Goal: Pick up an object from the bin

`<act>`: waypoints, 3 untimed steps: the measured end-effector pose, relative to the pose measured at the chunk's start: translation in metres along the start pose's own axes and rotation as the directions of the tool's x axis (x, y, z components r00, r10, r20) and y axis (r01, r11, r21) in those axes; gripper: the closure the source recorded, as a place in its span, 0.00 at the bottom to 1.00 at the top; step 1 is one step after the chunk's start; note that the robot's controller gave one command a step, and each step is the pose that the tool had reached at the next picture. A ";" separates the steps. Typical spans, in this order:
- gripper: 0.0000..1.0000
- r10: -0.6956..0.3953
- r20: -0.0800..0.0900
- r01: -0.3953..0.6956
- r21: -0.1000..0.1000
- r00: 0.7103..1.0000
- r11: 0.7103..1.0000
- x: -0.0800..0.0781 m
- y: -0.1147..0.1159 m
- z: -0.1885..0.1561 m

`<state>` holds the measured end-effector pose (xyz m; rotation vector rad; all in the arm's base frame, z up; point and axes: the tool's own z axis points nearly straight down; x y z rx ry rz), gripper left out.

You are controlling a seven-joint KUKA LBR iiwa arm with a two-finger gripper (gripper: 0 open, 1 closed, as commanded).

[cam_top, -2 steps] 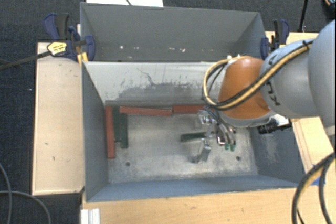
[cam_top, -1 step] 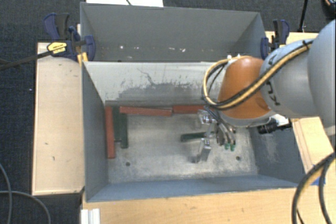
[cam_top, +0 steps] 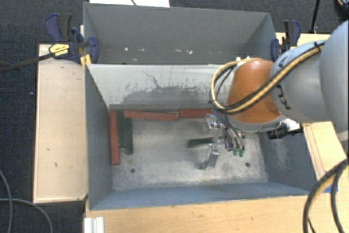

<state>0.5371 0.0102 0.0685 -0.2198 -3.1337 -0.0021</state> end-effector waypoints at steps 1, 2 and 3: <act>1.00 0.001 0.000 -0.001 0.000 1.000 1.000 0.000 0.000 0.000; 1.00 0.001 0.006 -0.001 -0.001 1.000 1.000 -0.001 0.001 -0.038; 1.00 -0.001 0.010 0.001 -0.001 1.000 1.000 -0.004 0.001 -0.113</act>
Offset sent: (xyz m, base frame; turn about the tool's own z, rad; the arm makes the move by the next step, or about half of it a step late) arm 0.0000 0.0000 0.0000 0.0000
